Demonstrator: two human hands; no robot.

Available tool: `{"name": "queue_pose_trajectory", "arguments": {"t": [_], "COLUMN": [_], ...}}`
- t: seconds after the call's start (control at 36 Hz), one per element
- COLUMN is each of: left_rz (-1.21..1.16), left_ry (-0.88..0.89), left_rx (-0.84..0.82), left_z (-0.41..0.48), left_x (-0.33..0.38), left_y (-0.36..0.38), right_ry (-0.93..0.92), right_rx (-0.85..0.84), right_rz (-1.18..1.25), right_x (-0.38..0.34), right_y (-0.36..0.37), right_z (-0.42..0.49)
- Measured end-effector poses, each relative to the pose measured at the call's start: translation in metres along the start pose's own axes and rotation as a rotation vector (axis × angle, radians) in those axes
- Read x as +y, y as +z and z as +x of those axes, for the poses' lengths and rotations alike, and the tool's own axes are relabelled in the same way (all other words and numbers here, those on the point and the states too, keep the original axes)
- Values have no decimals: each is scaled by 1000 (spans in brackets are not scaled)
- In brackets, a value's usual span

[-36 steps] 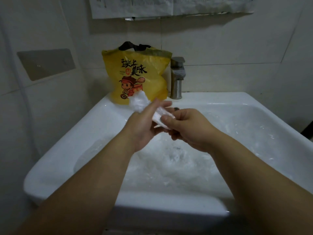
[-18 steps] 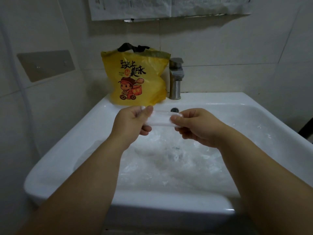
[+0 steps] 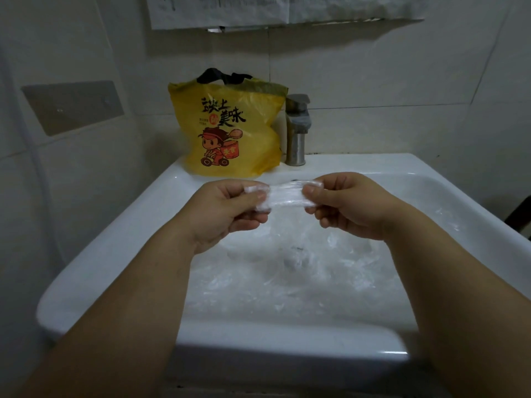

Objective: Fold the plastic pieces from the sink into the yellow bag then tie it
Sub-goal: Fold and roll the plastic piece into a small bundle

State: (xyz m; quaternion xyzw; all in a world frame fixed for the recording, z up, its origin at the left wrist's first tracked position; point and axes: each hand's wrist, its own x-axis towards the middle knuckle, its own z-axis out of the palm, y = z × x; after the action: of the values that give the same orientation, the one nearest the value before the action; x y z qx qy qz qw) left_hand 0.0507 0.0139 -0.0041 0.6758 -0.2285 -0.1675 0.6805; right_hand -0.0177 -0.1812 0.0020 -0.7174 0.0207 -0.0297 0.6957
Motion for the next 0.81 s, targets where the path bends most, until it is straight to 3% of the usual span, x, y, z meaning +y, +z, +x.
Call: {"name": "queue_pose_trajectory", "arguments": {"t": [0.22, 0.39, 0.56, 0.72, 0.81], "left_rz": [-72, 122, -8, 18, -97], "left_ry": [-87, -72, -94, -128, -105], "left_rx": [-31, -21, -68, -104, -102], "left_z": [-1, 0, -3, -6, -5], "left_x": [2, 0, 3, 4, 6], "left_y": [3, 6, 6, 5, 4], "right_ry": [-30, -43, -35, -28, -34], "right_rx": [12, 6, -25, -33, -74], "right_rz": [-31, -68, -22, -32, 53], "right_x": [2, 6, 3, 1, -1], "right_y": [1, 7, 5, 3, 2], "right_z": [1, 4, 3, 1, -1]}}
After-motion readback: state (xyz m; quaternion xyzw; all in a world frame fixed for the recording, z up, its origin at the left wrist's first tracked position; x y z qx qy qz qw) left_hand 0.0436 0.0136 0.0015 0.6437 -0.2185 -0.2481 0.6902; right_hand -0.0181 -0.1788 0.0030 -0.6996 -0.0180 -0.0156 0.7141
